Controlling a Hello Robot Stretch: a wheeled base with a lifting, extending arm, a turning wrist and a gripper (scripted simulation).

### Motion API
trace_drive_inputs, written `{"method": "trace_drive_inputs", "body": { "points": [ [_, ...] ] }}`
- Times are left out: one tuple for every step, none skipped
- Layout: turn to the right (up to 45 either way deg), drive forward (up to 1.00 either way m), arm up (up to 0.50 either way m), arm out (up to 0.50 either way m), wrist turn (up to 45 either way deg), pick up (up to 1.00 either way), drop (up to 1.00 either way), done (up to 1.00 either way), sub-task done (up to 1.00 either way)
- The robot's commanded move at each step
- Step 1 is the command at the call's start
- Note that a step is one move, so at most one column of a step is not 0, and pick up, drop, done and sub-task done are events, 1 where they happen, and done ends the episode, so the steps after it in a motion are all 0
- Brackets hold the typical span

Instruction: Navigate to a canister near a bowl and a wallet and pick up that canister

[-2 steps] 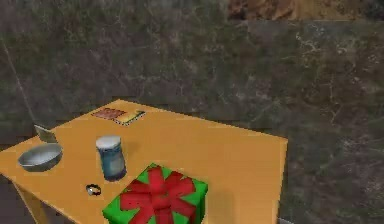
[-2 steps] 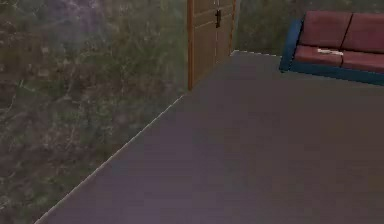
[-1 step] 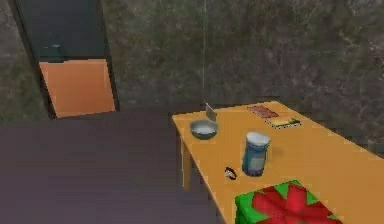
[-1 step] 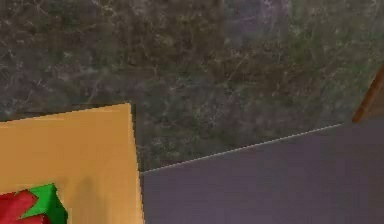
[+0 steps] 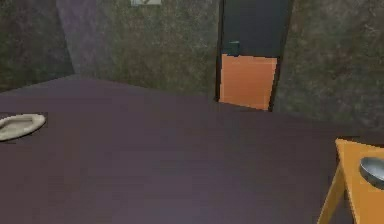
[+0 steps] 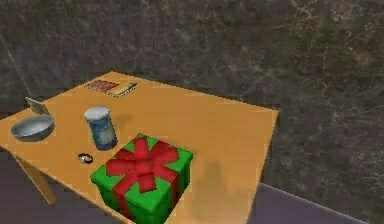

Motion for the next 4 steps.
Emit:
{"method": "trace_drive_inputs", "body": {
  "points": [
    [-21.0,0.00,0.00,0.00,0.0,0.00,0.00,0.00,0.00],
    [0.0,0.00,0.50,0.00,0.0,0.00,0.00,0.00,0.00],
    [0.0,0.00,0.34,0.00,0.0,0.00,0.00,0.00,0.00],
    [0.0,0.00,0.00,0.50,0.0,0.00,0.00,0.00,0.00]
  ]
}}
